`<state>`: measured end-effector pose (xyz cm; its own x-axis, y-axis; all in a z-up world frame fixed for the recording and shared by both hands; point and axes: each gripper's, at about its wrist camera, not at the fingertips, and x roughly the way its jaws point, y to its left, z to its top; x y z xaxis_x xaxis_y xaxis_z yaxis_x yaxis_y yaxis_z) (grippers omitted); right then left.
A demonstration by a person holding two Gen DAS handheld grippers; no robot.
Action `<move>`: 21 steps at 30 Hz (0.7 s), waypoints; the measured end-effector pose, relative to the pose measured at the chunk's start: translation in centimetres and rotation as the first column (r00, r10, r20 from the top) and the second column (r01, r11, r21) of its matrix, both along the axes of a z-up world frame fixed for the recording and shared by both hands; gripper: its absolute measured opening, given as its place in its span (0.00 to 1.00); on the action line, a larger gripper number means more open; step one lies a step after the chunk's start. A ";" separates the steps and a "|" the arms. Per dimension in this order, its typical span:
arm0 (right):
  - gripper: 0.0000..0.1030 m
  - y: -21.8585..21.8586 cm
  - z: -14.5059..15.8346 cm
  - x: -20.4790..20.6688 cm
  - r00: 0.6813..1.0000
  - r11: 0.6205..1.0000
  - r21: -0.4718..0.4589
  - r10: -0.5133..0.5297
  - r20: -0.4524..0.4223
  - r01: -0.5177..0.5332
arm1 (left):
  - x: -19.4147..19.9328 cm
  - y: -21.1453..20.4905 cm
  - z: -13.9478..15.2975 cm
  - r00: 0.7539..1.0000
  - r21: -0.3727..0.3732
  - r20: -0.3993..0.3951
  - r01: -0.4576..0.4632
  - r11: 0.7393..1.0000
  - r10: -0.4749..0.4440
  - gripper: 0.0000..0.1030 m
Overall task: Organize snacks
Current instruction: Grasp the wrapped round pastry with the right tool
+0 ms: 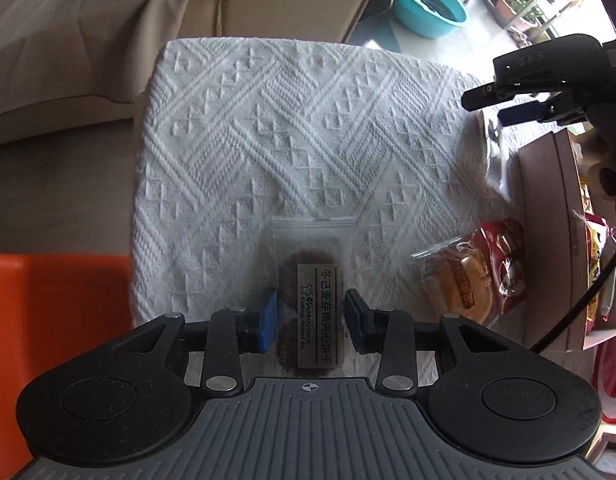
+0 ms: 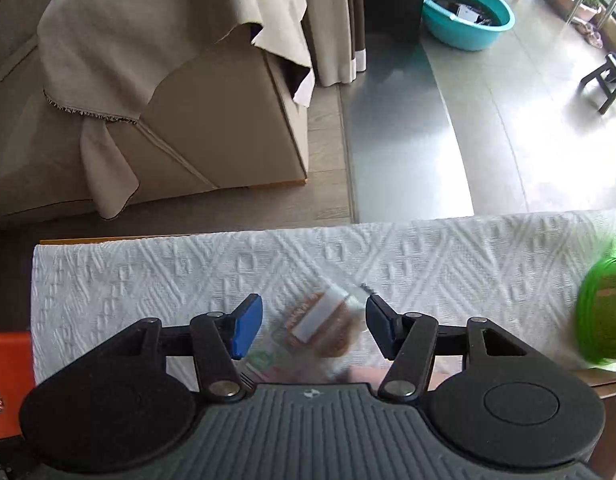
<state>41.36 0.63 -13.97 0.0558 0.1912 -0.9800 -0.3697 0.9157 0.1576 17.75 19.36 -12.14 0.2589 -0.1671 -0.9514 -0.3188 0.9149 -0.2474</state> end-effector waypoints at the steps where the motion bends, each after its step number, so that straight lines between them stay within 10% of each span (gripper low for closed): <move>1: 0.53 1.2 0.2 -1.0 0.999 0.999 0.020 0.035 -0.004 -0.035 | -0.5 0.5 -0.1 1.000 -0.014 -0.002 -0.013 1.000 0.013 0.40; 7: 0.50 5.8 0.4 -8.6 0.962 0.959 0.165 0.251 -0.110 -0.231 | -2.9 2.5 0.3 0.998 -0.052 -0.006 -0.058 0.997 0.057 0.40; 12: 0.52 5.4 2.3 -14.3 0.924 0.924 0.035 0.380 0.043 -0.382 | -3.7 2.2 0.5 0.998 -0.068 0.001 -0.057 0.996 0.057 0.40; 21: 0.55 2.2 2.9 -21.0 0.947 0.938 0.164 0.318 -0.052 -0.306 | -4.0 0.3 0.1 0.999 -0.059 -0.023 -0.041 0.997 0.040 0.40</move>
<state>20.39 2.79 -11.06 -0.1047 0.3332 -0.9370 -0.6141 0.7195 0.3244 13.72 19.62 -12.04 0.2462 -0.2129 -0.9456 -0.3614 0.8851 -0.2933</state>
